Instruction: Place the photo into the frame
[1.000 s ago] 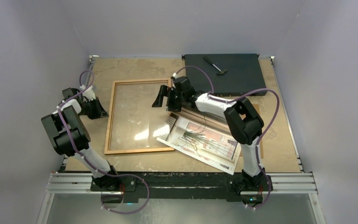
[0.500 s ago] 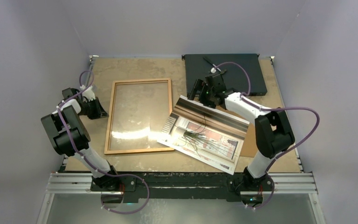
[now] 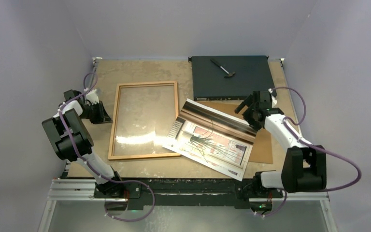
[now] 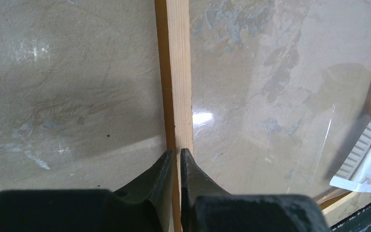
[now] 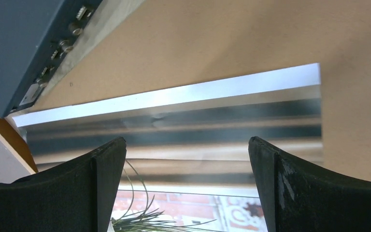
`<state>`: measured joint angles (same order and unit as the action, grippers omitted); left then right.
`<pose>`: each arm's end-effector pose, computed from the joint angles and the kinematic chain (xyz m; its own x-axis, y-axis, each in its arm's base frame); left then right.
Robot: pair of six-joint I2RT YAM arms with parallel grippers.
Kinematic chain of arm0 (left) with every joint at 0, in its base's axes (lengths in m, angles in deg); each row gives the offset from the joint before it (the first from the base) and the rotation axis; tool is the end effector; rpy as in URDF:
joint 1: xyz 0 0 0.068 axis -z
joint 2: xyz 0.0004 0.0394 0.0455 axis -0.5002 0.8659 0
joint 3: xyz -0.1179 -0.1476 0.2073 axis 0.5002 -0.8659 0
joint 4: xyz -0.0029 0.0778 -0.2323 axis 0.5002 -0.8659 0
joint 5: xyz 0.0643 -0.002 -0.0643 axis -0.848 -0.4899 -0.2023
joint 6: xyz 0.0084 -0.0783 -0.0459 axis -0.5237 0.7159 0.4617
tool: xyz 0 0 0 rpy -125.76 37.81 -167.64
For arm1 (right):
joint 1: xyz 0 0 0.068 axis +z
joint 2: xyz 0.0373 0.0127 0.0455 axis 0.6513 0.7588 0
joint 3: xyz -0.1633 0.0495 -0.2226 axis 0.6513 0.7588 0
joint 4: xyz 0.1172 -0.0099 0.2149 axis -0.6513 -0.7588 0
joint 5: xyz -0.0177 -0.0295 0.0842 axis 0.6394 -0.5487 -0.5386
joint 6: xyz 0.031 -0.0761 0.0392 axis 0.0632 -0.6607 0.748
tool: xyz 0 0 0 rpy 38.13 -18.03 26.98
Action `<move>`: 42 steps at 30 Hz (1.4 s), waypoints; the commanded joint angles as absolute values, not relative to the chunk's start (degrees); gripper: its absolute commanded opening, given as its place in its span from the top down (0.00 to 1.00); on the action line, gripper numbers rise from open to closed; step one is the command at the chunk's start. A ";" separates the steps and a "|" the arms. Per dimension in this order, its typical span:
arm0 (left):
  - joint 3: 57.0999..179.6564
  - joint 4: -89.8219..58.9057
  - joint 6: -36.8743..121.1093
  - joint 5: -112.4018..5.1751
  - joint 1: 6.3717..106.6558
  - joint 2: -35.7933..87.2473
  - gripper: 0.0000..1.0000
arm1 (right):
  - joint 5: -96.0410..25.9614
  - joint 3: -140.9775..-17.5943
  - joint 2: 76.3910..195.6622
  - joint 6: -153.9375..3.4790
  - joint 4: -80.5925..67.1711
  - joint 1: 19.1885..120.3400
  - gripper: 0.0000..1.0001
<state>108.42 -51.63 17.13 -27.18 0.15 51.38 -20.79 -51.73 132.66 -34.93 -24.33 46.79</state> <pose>0.3079 0.1232 0.1496 -0.8677 -0.2783 -0.4118 -0.0650 0.8849 -0.4612 0.2928 0.0221 0.2039 -0.5233 0.6757 -0.5192 0.5200 0.7359 0.4337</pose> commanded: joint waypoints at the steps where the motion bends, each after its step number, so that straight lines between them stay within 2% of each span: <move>1: 112.10 -54.72 13.73 -25.74 -0.13 51.50 0.90 | -23.37 -48.73 129.00 -34.16 -29.61 44.24 0.01; 13: 111.68 -55.05 9.81 -27.15 0.22 49.27 0.87 | -26.22 -46.38 118.73 -37.79 -55.07 43.97 0.01; 19: 113.95 -56.27 9.43 -25.82 0.24 50.18 0.87 | -24.57 -45.83 114.42 -37.31 -54.68 44.03 0.01; 23: 113.93 -56.17 9.13 -25.67 0.22 50.14 0.87 | -27.19 -40.56 115.74 -36.25 -52.68 44.21 0.01; 27: 113.37 -55.95 9.17 -24.78 0.22 50.48 0.86 | -25.58 -45.04 116.67 -36.56 -49.92 44.36 0.01; 31: 113.98 -56.09 9.19 -24.36 0.24 50.69 0.86 | -25.43 -51.80 120.27 -36.35 -40.87 48.78 0.01; 37: 114.88 -55.77 9.52 -24.16 1.39 51.05 0.81 | -17.98 -63.87 138.73 -33.88 -31.39 65.19 0.01; 42: 114.64 -54.20 10.46 -24.80 4.58 51.05 0.78 | -16.38 -69.82 146.08 -34.63 -25.17 67.68 0.06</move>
<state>113.01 -56.00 10.42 -26.11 1.87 51.44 -20.61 -65.67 143.06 -35.17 -30.32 67.10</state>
